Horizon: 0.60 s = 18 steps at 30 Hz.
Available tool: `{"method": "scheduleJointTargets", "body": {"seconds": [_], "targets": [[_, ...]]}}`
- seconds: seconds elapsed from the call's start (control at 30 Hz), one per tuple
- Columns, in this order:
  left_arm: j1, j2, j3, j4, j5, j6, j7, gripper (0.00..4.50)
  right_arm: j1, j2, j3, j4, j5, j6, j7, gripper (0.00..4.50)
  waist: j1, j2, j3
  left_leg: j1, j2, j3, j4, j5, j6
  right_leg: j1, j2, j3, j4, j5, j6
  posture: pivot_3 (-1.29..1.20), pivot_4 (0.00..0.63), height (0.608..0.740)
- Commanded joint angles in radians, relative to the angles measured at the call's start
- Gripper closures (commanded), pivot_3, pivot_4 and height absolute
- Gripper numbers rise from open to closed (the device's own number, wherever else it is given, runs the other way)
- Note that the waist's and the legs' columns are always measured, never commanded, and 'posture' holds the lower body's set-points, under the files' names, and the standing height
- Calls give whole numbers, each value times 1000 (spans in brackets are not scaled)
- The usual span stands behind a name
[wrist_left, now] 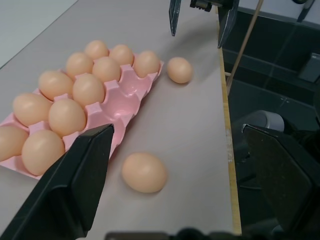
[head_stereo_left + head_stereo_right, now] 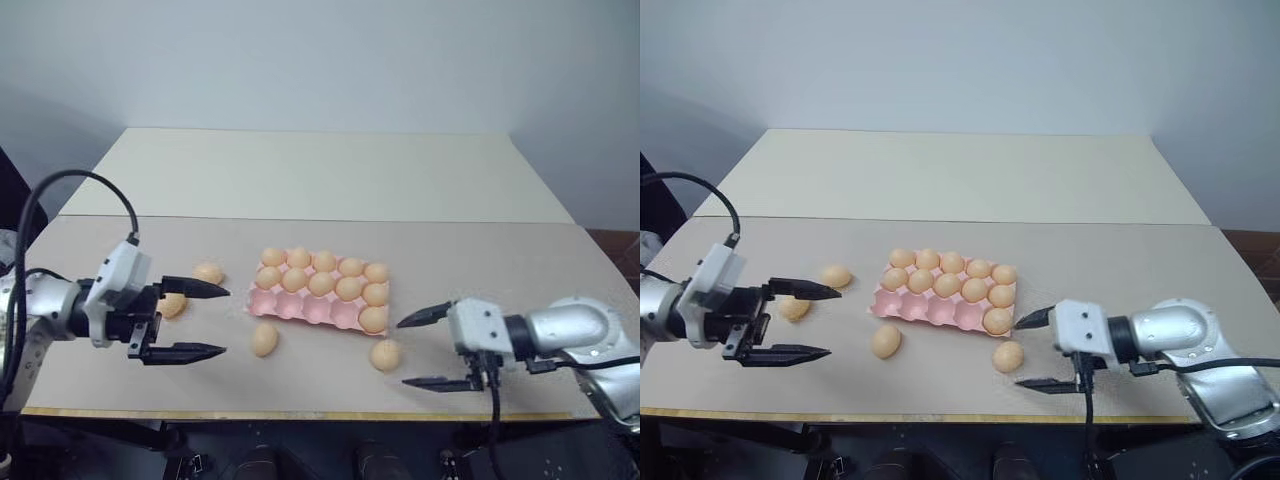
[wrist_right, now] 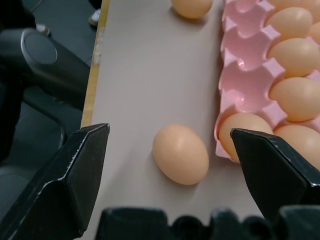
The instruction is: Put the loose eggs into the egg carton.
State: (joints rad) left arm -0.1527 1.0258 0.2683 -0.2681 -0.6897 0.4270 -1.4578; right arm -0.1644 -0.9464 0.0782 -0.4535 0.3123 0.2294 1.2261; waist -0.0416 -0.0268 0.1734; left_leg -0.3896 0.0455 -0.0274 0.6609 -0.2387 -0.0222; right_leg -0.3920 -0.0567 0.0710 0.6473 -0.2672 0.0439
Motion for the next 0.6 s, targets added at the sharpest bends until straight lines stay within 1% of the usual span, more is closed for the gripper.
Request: {"method": "scheduleJointTargets", "body": {"seconds": [0.03, 0.23, 0.47, 0.57, 0.6], "targets": [[-18, 12, -8, -21, 3, -23, -20, 34, -27, 18, 51, 18, -65, -67, -7, 0, 1, 0, 0, 0, 0, 0, 0, 0, 0, 0, 0, 0, 0, 0, 0, 0, 150, 740], [-18, 12, -12, -12, 7, -31, -28, 34, -76, 64, 123, 103, -150, -120, -22, 0, 0, 0, 0, 0, 0, 0, 0, 0, 0, 0, 0, 0, 0, 0, 0, 0, 150, 740], [2, 9, 1, -21, 7, -29, -19, 34, -107, 96, 156, 165, -192, -140, -27, 0, 1, 0, 0, 0, 0, 0, 0, 0, 0, 0, 0, 0, 0, 0, -1, 0, 150, 740], [11, 8, 4, -27, 6, -28, -12, 0, -109, 100, 162, 172, -201, -140, -23, 571, 2, 0, 0, 0, 0, 0, 0, 0, 0, 0, 0, 0, 0, 0, -1, 0, 150, 740], [13, 8, 5, -28, 5, -28, -10, 0, -107, 99, 162, 173, -202, -142, -23, 887, 2, 0, 0, 0, 0, 0, 0, 0, 0, 0, 0, 0, 0, 0, -1, 0, 150, 740]]}}
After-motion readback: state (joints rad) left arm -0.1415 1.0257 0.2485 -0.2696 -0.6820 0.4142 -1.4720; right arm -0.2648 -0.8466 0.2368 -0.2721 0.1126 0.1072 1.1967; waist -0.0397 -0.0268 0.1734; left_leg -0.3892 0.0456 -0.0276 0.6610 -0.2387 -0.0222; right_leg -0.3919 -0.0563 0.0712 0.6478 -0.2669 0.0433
